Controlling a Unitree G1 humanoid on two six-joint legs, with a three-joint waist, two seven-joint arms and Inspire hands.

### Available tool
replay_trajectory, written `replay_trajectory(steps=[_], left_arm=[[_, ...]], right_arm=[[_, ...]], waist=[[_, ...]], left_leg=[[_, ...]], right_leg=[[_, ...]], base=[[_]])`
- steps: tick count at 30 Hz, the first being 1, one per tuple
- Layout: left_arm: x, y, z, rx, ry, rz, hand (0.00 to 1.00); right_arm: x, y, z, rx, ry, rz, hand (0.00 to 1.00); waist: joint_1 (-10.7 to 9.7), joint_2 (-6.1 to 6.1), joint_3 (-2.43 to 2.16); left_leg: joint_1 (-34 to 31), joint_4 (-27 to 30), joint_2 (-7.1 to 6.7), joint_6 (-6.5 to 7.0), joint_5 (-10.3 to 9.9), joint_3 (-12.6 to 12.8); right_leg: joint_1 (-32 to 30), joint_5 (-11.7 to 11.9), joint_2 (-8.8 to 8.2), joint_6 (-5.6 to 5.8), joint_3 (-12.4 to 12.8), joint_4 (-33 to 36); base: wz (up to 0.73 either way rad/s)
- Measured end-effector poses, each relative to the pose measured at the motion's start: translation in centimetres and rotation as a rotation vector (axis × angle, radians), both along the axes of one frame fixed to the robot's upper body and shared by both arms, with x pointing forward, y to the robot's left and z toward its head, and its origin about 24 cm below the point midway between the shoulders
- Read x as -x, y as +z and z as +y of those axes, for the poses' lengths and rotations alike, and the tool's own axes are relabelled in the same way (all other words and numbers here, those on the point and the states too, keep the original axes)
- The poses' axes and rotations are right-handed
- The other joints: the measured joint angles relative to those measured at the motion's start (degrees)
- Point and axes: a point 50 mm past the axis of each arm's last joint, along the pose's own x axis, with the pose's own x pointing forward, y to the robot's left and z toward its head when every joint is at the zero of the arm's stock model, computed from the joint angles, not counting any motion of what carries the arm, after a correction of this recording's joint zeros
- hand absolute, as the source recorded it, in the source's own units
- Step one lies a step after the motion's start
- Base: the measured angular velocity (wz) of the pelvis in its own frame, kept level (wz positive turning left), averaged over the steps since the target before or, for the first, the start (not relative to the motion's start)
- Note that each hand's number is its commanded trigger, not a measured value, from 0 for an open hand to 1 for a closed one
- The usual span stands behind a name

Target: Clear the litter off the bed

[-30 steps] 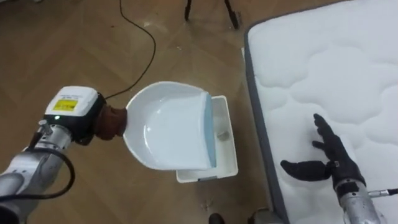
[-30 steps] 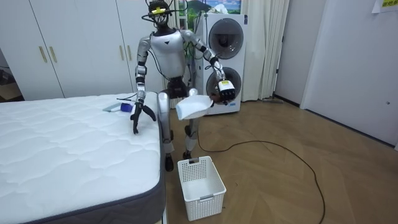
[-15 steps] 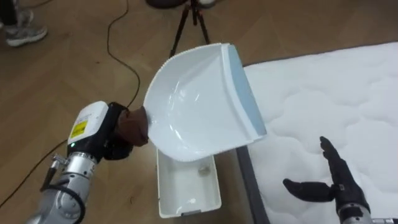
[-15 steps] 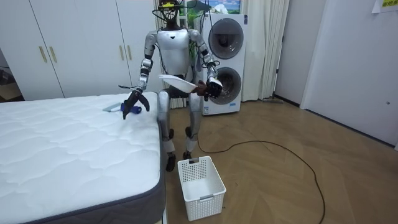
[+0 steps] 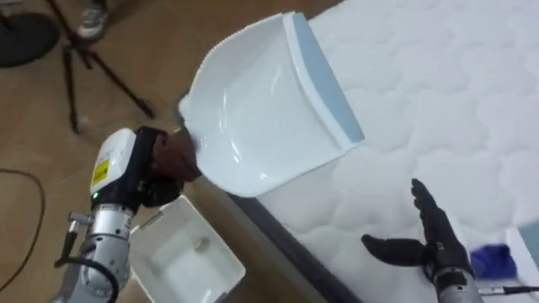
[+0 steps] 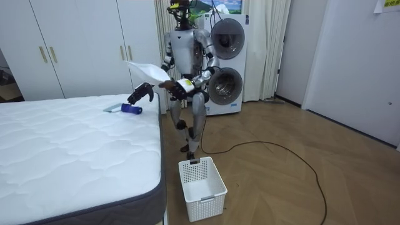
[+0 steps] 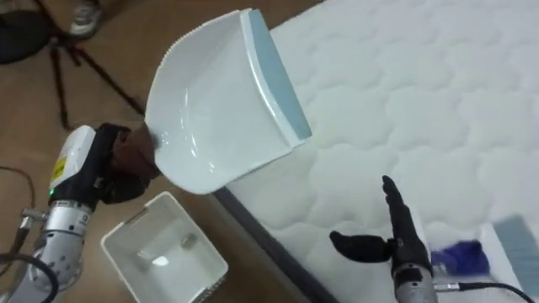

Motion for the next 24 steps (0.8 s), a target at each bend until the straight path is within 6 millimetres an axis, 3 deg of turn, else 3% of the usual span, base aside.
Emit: replay_trajectory(steps=[1, 2, 3, 4, 7, 8, 9, 10, 12, 13, 14, 16, 17, 19, 20, 22, 24], left_arm=[[0.1, -0.1, 0.1, 0.000, 0.008, -0.003, 1.00], [0.0, -0.2, 0.1, 0.001, 0.009, -0.001, 1.00], [0.0, -0.4, 0.0, 0.003, 0.005, 0.008, 1.00], [0.2, -0.8, -0.1, 0.003, 0.000, 0.026, 1.00], [0.8, -1.8, -0.9, 0.014, -0.022, 0.064, 1.00], [1.5, -2.4, -1.2, 0.029, -0.016, 0.088, 1.00], [2.2, -3.1, -1.3, 0.045, -0.006, 0.115, 1.00], [2.9, -3.7, -1.6, 0.060, -0.001, 0.142, 1.00], [3.4, -4.2, -1.8, 0.074, -0.009, 0.176, 1.00], [3.5, -4.3, -1.9, 0.078, -0.011, 0.184, 1.00], [3.6, -4.4, -2.0, 0.085, -0.011, 0.192, 1.00], [3.9, -4.6, -2.1, 0.090, -0.011, 0.201, 1.00], [3.9, -4.6, -2.1, 0.091, -0.009, 0.204, 1.00], [4.2, -4.9, -2.3, 0.108, 0.005, 0.211, 0.98], [4.3, -4.9, -2.4, 0.111, 0.005, 0.213, 0.52], [4.4, -5.1, -2.7, 0.125, 0.006, 0.217, 0.01], [4.4, -5.1, -2.9, 0.138, 0.006, 0.218, 0.00]], right_arm=[[-0.1, 0.1, 0.0, 0.016, 0.010, -0.004, 0.00], [-0.2, 0.1, 0.0, 0.025, 0.016, -0.007, 0.00], [-0.1, 0.1, 0.0, 0.035, 0.023, -0.002, 0.00], [0.5, -0.3, 0.1, 0.025, 0.024, 0.016, 0.00], [1.3, -0.7, 0.1, 0.012, 0.030, 0.045, 0.00], [1.3, -0.7, 0.2, 0.007, 0.042, 0.051, 0.00], [1.3, -0.7, 0.3, 0.002, 0.057, 0.053, 0.00], [1.2, -0.7, 0.2, -0.002, 0.065, 0.053, 0.00], [1.1, -0.5, 0.1, -0.009, 0.068, 0.051, 0.00], [1.1, -0.5, 0.0, -0.012, 0.067, 0.051, 0.00], [1.1, -0.5, -0.1, -0.017, 0.068, 0.050, 0.00], [0.7, -0.1, 0.2, -0.030, 0.087, 0.033, 0.00], [0.7, -0.1, 0.4, -0.034, 0.097, 0.030, 0.00], [0.5, 0.1, 0.9, -0.047, 0.118, 0.022, 0.00], [0.5, 0.0, 1.0, -0.051, 0.117, 0.023, 0.00], [0.6, -0.1, 1.2, -0.054, 0.118, 0.028, 0.00], [0.6, -0.2, 1.1, -0.055, 0.112, 0.039, 0.00]], waist=[[-1.1, 0.61, -0.28], [-2.0, 1.23, -0.35], [-4.4, 2.23, -0.36], [-6.4, 2.36, -0.40], [-7.3, 2.22, -0.29], [-7.0, 2.18, -0.28], [-6.0, 2.22, -0.30], [-5.4, 2.35, -0.39], [-4.6, 2.53, -0.57], [-4.6, 2.47, -0.58], [-4.2, 2.30, -0.72], [-3.7, 2.52, -0.92], [-3.4, 2.60, -0.95], [-2.3, 2.66, -1.00], [-2.3, 2.66, -1.00], [-2.9, 2.66, -0.97], [-3.8, 2.40, -0.79]], left_leg=[[-1.7, 2.1, 0.37, 0.00, 0.0, -5.2], [-2.5, 2.8, 0.86, 0.00, 0.0, -6.9], [-3.0, 3.8, 1.65, -0.25, 0.2, -8.8], [-2.5, 3.8, 2.11, -0.59, 0.4, -8.9], [-2.1, 5.0, 2.97, -0.91, 0.7, -11.3], [-2.1, 5.3, 2.41, -1.39, 1.0, -16.8], [-2.0, 5.1, 1.10, -2.03, 1.4, -24.3], [-1.5, 4.3, -0.37, -2.45, 1.6, -30.0], [-1.0, 3.2, -1.42, -2.79, 1.9, -33.9], [-0.7, 2.7, -1.48, -2.92, 2.1, -33.8], [0.2, 1.4, -1.95, -3.13, 2.7, -34.1], [1.2, -0.2, -3.37, -3.32, 3.1, -38.9], [1.6, -0.6, -3.52, -3.41, 3.1, -39.9], [3.0, -2.5, -4.20, -4.15, 3.5, -44.8], [3.3, -2.8, -4.31, -4.30, 3.5, -46.1], [4.0, -3.6, -4.77, -4.61, 3.5, -47.2], [4.9, -4.7, -4.78, -4.82, 3.5, -47.3]], right_leg=[[0.7, -0.1, 0.65, 0.26, 0.2, -2.8], [0.8, 0.2, 1.09, 0.50, 0.1, -3.9], [0.7, 1.3, 2.05, -0.15, 0.7, -4.8], [0.8, 1.5, 2.81, -0.46, 1.5, -5.4], [-0.2, 0.6, 3.11, -1.61, 3.9, -5.4], [-0.8, 0.6, 3.57, -1.61, 6.1, -5.2], [-1.3, 1.0, 4.15, -2.11, 8.6, -5.1], [-1.9, 1.8, 4.89, -2.30, 11.2, -5.2], [-2.8, 2.8, 6.05, -2.71, 14.2, -5.3], [-3.1, 3.0, 6.34, -2.81, 15.0, -5.3], [-3.8, 3.6, 7.06, -2.70, 17.5, -5.3], [-5.0, 5.1, 9.05, -4.26, 21.3, -5.7], [-5.2, 5.4, 9.49, -4.54, 22.2, -5.9], [-5.8, 6.4, 10.89, -5.32, 25.8, -6.4], [-5.8, 6.5, 10.99, -5.42, 26.4, -6.5], [-5.7, 6.4, 11.59, -5.52, 27.4, -6.4], [-5.8, 6.3, 12.28, -5.69, 28.4, -6.2]], base=[[-1.20], [-0.79], [-0.39], [-0.34], [-0.57], [-1.14], [-1.54], [-1.34], [-0.92], [-0.78], [-0.82], [-1.01], [-1.00], [-0.98], [-0.69], [-0.33], [-0.24]])
